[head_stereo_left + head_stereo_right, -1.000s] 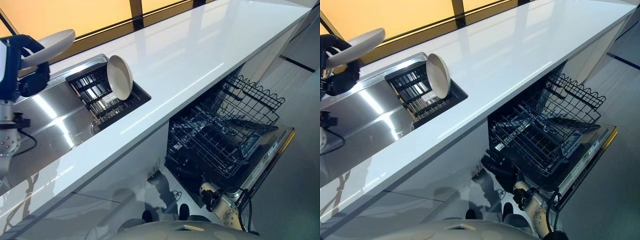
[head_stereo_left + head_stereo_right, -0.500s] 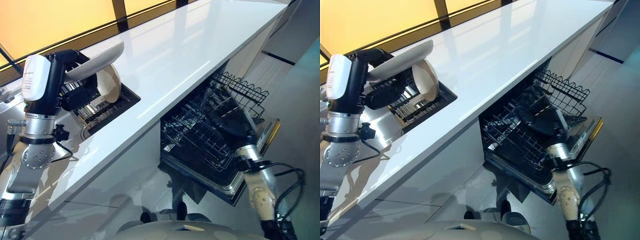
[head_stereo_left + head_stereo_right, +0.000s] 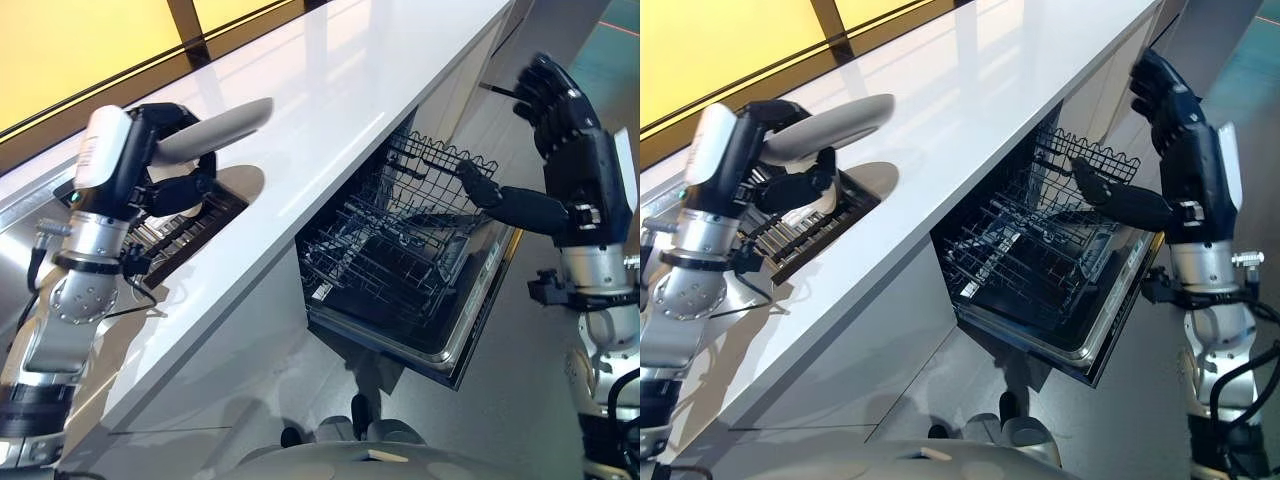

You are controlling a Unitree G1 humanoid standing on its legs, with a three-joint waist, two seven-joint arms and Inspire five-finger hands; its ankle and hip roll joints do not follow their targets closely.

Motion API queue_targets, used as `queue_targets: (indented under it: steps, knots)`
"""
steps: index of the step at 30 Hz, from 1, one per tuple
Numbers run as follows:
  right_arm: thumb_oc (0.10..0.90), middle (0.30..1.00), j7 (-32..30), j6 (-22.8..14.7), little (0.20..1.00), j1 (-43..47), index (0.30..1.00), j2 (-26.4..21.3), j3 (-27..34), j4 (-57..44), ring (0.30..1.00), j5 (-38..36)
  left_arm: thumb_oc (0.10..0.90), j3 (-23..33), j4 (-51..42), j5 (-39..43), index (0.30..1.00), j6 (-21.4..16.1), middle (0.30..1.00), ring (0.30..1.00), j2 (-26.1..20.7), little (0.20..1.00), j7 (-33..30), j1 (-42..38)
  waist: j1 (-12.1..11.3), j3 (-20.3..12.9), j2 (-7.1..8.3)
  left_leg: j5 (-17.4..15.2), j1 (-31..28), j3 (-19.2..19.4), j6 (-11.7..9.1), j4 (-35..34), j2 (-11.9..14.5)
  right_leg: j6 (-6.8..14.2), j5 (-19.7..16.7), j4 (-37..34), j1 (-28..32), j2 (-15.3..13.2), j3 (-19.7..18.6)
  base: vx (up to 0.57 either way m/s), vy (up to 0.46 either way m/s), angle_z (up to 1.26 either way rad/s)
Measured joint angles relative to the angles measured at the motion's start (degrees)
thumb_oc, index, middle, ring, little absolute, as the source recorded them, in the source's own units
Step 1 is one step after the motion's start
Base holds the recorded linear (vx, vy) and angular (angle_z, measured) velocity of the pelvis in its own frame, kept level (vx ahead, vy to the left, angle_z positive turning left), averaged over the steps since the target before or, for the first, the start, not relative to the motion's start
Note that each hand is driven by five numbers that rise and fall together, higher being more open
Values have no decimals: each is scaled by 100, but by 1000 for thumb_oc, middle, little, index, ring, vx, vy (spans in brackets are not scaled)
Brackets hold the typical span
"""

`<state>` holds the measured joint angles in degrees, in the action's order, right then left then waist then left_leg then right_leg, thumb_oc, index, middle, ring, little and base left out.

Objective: Pick up plates and place into dishwasher.

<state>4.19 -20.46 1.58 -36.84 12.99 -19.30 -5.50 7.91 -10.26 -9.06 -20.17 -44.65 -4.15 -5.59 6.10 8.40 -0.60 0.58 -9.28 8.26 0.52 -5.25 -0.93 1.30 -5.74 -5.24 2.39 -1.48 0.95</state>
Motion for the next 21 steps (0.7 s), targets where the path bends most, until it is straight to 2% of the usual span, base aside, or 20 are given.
queue_targets:
  steps: [2,8,15,21]
  knots:
    - [800,900,25,20,900,289,900,-414,-145,-43,900,663,100,-256,-71,256,300,1,300,300,-4,200,507,-259,-62,-2,-3,2,-4,-38,1,11,-3,-12,-9,0,23,-4,26,19,-39,7]
    - [800,900,315,97,900,1096,900,-1133,-709,-44,900,1640,100,-756,-71,825,300,14,300,300,-24,200,1449,-820,-134,-2,-2,6,-9,-141,3,13,-2,-12,-7,0,72,-13,134,15,-27,9]
    - [800,900,691,467,900,2115,900,-1501,-1602,-2,900,1794,100,-1406,-48,1244,300,169,300,300,-170,200,1933,-1521,-203,2,5,41,-13,-292,18,11,-16,-1,2,-1,142,-48,279,16,-31,11]
    - [800,900,1220,854,900,2378,900,-1606,-2211,62,900,1430,100,-1716,-29,1400,300,179,300,300,-284,200,2223,-1763,-282,7,14,64,-12,-373,25,12,-21,12,14,-1,181,-70,354,27,-14,8]
